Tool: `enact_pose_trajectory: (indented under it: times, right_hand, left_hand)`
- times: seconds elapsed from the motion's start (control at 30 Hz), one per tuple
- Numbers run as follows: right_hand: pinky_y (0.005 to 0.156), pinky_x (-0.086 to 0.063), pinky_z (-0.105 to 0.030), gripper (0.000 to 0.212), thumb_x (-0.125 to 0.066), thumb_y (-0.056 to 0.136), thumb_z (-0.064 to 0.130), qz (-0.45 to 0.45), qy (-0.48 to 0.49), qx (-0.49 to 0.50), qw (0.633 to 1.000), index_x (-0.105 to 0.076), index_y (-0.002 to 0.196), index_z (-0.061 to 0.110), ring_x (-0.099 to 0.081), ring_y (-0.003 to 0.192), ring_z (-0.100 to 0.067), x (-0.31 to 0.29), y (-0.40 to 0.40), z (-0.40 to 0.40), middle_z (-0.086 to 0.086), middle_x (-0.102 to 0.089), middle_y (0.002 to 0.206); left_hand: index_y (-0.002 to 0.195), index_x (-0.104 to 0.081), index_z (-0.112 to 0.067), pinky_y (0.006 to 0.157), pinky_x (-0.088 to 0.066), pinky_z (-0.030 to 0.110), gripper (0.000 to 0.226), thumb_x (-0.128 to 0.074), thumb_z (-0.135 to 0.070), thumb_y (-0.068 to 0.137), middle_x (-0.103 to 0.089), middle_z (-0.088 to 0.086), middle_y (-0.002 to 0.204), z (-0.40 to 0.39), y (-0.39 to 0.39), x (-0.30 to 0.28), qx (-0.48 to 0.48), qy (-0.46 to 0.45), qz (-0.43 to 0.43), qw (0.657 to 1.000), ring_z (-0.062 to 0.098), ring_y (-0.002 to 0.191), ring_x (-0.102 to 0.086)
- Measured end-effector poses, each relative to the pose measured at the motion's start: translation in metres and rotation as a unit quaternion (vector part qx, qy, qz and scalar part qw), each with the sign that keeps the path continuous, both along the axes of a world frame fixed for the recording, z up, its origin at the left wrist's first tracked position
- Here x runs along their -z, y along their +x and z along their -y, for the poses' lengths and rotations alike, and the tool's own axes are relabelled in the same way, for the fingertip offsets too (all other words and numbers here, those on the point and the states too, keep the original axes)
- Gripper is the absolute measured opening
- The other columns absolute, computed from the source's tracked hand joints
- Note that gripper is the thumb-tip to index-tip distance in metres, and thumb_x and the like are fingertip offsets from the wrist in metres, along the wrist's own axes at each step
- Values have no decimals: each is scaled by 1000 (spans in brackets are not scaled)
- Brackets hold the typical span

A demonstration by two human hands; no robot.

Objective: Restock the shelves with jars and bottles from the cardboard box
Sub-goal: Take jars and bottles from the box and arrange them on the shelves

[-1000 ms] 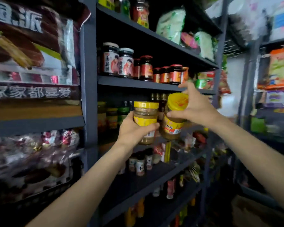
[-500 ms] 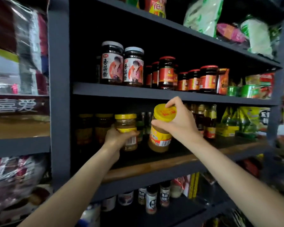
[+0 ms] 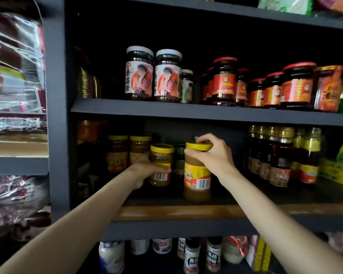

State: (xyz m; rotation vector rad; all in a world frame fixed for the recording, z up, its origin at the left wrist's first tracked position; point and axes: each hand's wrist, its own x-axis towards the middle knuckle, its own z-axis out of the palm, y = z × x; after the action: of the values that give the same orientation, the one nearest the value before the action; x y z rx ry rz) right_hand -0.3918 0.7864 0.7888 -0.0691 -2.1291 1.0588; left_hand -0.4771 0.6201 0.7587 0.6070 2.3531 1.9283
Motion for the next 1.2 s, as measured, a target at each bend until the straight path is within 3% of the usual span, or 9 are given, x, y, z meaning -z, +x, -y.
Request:
enact_pose_trajectory:
  times: [0.1,0.23,0.33,0.4,0.5,0.63,0.77,0.97,1.2]
  right_hand:
    - [84,-53,-43,39,-78,68,43,16,16,35,999,-56,98,30,-52,110,-25,-3,-15,-7,0,-55,111]
    - [90,-46,-40,43,-70,76,46,77,74,79,991,-51,108,26,-39,122,-31,-9,-22,-12,-5,-51,124]
    - [98,-34,-43,49,-61,84,48,90,200,160,963,-48,123,22,-29,127,-33,-4,-12,-1,-11,-37,136]
    - [102,-30,-47,45,-59,86,43,20,293,197,935,-51,124,19,-29,129,-33,9,0,17,-11,-33,140]
    - [97,-39,-45,25,-65,84,20,-121,342,114,925,-65,107,11,-45,122,-33,25,1,44,-12,-49,132]
    - [92,-45,-29,36,-53,93,15,9,318,-15,948,-52,129,15,-50,119,-21,17,-20,62,-1,-45,135]
    - [90,-45,-30,32,-56,91,14,38,342,15,939,-56,123,14,-54,114,-22,9,-34,57,-3,-54,126]
    - [83,-52,-37,21,-55,89,2,77,356,34,931,-62,106,12,-61,98,-27,-5,-32,48,-10,-64,107]
    - [64,-39,-31,20,-44,90,-6,63,409,63,908,-56,101,6,-61,89,-31,-4,-30,52,-16,-62,98]
  left_hand:
    - [124,-52,-11,101,-43,44,69,-82,-6,62,-62,8,119,3,-4,2,-17,-15,4,1000,25,115,-56]
    - [126,-51,-15,104,-40,47,70,-83,-11,63,-59,7,124,9,-1,2,-17,-53,7,998,24,120,-52]
    - [130,-46,-19,109,-33,48,68,-78,-20,70,-53,6,133,19,6,-12,23,-56,24,998,25,128,-44]
    - [138,-38,-24,108,-34,47,76,-74,-20,72,-47,5,138,27,7,-25,36,-16,12,999,26,129,-42]
    - [129,-46,-30,103,-40,42,52,-57,-5,86,-48,3,134,29,10,-34,65,-52,-41,996,24,124,-45]
    - [119,-54,-26,95,-45,29,36,-60,-11,87,-56,-1,115,26,6,-32,22,-173,-144,974,17,115,-53]
    - [122,-57,-18,95,-46,29,39,-66,-21,84,-57,3,125,25,2,-34,-23,-225,-215,950,18,118,-53]
    - [122,-59,-15,94,-50,31,34,-59,-11,89,-57,6,128,24,0,-34,1,-189,-190,963,17,110,-59]
    - [123,-59,-15,101,-39,26,34,-59,-15,89,-55,4,133,14,-2,-33,-78,-285,-302,906,17,124,-49]
